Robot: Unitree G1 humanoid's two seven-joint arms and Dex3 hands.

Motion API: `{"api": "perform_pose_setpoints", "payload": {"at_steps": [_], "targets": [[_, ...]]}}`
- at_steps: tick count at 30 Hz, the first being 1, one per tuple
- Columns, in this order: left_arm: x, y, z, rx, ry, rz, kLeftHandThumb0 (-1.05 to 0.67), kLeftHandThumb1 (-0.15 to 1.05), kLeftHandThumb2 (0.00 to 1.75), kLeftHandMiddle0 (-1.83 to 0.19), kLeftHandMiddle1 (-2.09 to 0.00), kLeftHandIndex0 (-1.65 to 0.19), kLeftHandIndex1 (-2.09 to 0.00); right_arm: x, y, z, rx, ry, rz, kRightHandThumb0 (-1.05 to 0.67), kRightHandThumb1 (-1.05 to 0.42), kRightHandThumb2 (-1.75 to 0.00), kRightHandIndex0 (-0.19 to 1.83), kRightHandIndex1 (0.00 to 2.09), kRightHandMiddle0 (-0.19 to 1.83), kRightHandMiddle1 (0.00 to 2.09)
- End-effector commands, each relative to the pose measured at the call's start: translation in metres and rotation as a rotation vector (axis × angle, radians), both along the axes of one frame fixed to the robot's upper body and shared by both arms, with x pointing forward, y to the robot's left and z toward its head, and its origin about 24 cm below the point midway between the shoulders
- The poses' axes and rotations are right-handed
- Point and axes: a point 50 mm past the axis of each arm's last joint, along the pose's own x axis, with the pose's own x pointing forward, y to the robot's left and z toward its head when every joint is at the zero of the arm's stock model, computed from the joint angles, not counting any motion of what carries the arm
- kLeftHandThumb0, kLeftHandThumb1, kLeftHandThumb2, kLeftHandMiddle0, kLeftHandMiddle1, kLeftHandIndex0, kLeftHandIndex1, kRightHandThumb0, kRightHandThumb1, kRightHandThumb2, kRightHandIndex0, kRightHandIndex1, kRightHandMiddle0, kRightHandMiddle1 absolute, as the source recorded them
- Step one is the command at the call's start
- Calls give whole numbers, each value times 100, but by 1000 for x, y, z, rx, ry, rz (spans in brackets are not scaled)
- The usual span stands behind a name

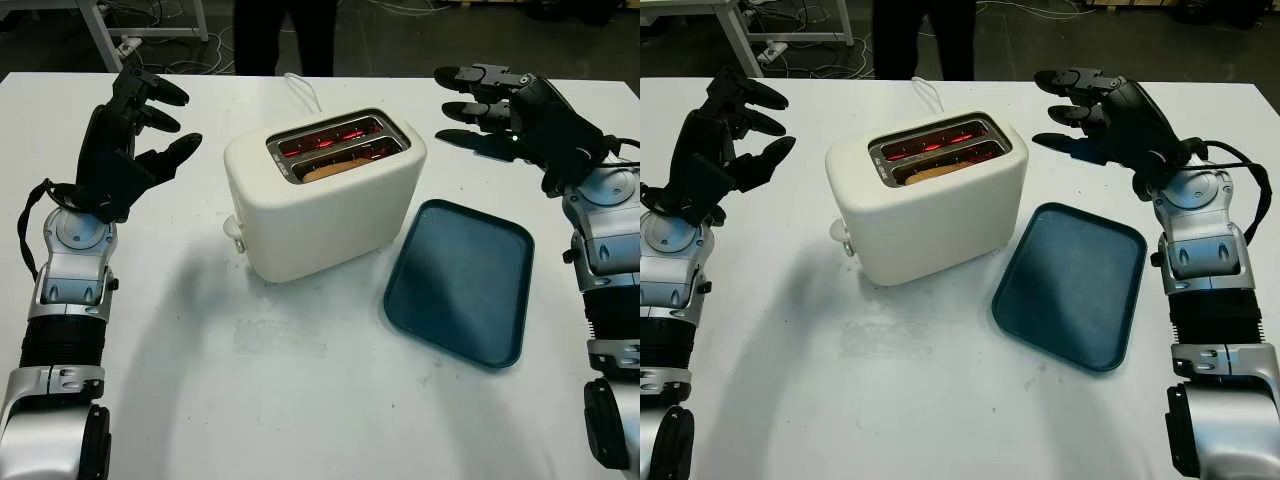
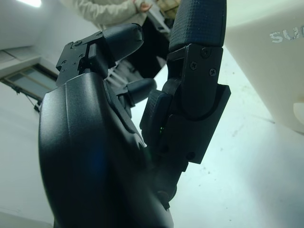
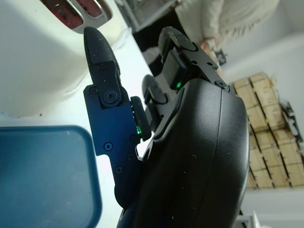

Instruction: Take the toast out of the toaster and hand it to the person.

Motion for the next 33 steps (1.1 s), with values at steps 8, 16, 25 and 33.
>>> {"api": "perform_pose_setpoints", "payload": {"at_steps": [8, 16, 25, 33], "targets": [[2, -4, 2, -7, -23, -11, -105, 92, 38, 0, -167, 0, -157, 1, -3, 2, -23, -3, 2, -62, -89, 0, 57, 3, 52, 1], [0, -1, 0, -36, -8, -4, -105, 92, 35, 0, -168, 0, -159, 1, 0, 4, -13, -14, 19, -63, -91, 0, 57, 3, 52, 1], [1, -1, -2, -32, -13, -7, -105, 92, 36, 0, -168, 0, -159, -1, -1, 4, 4, -18, 8, -52, -89, 0, 54, 1, 49, 0], [2, 0, -2, -37, 3, -5, -105, 92, 33, 0, -169, -1, -160, -2, -3, 4, 1, -25, 5, -52, -89, 0, 55, 1, 50, 1]]}}
